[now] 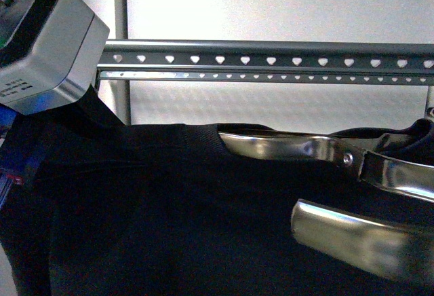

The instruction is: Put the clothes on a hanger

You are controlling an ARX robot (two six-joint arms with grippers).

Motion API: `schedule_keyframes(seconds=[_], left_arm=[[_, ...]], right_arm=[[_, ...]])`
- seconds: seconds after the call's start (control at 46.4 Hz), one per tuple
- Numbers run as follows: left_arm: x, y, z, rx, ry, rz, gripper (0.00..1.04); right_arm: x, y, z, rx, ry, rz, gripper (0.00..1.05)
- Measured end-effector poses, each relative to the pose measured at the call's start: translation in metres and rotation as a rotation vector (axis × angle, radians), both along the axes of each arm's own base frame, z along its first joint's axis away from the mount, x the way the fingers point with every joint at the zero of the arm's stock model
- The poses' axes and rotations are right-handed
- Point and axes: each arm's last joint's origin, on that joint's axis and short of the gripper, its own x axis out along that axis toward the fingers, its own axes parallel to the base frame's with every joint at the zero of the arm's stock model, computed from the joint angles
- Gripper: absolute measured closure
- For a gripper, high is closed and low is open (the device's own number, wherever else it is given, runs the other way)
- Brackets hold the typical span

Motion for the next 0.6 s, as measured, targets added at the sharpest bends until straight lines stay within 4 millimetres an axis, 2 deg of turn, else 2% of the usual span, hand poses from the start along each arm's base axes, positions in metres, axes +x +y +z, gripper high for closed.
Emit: schedule_keyframes(seconds=[0.043,0.065,0.129,0.258,0.388,0.603], left_arm=[[0.000,0.000,0.000,0.001,-0.001,0.000,1.01],[0.000,0.000,0.000,0.001,-0.002,0.001,1.01],[0.000,0.000,0.000,0.002,-0.003,0.002,1.01],[0.000,0.000,0.000,0.003,-0.005,-0.003,1.01],[0.000,0.001,0.000,0.006,-0.005,0.004,1.01],[0.000,0.001,0.000,0.006,-0.005,0.004,1.01]], right_arm=[[0.000,0.000,0.000,0.054,0.053,0.060,0.07],[0.001,-0.001,0.000,0.122,0.139,0.121,0.07],[0.005,-0.006,0.005,0.269,0.241,0.183,0.07],[0.018,-0.017,0.026,0.326,0.249,0.222,0.07],[0.044,-0.022,0.060,0.064,0.269,0.357,0.07],[0.090,-0.031,0.088,-0.414,0.253,0.387,0.07]])
